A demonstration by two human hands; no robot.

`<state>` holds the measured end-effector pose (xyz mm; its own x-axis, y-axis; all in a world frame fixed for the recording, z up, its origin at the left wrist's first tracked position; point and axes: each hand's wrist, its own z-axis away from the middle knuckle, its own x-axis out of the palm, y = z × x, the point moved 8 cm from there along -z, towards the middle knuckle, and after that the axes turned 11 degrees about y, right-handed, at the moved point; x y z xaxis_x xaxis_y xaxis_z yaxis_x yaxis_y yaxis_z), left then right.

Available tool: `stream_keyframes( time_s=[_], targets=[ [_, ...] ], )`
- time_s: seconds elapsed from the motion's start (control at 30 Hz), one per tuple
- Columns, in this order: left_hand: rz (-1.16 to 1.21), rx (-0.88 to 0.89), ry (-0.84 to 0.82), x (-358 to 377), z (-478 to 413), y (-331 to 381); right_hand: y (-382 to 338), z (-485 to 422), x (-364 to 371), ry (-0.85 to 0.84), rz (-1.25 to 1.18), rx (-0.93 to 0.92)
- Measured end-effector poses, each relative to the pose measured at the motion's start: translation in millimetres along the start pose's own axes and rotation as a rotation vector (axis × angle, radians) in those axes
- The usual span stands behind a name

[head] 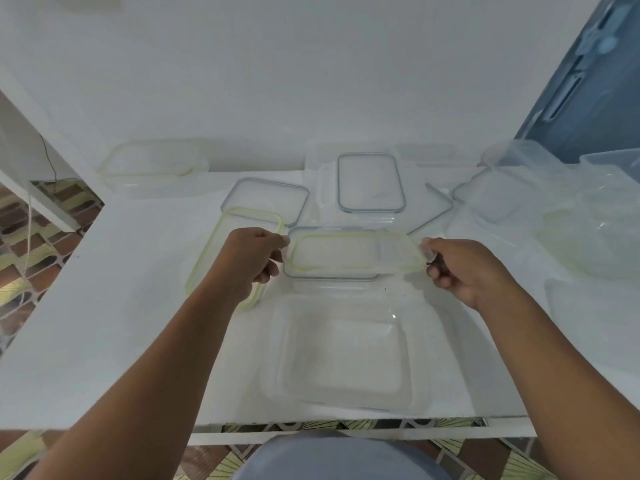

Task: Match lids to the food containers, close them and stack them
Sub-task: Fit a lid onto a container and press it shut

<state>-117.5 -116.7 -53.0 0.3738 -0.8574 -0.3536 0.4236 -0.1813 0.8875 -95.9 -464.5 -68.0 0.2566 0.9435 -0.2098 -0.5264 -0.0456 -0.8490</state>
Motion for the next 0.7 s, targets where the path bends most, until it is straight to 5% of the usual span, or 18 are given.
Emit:
stream_keyframes(
  time_s=[0.4, 0.7],
  targets=[
    [0.232, -0.148, -0.161, -29.2, 37.6, -1.5, 7.2, 51.6, -3.5, -0.208, -0.131, 0.122],
    [0.283, 0.291, -0.067, -65.9, 72.7, 47.9, -48.2, 94.6, -32.6, -0.198, -0.146, -0.271]
  ],
)
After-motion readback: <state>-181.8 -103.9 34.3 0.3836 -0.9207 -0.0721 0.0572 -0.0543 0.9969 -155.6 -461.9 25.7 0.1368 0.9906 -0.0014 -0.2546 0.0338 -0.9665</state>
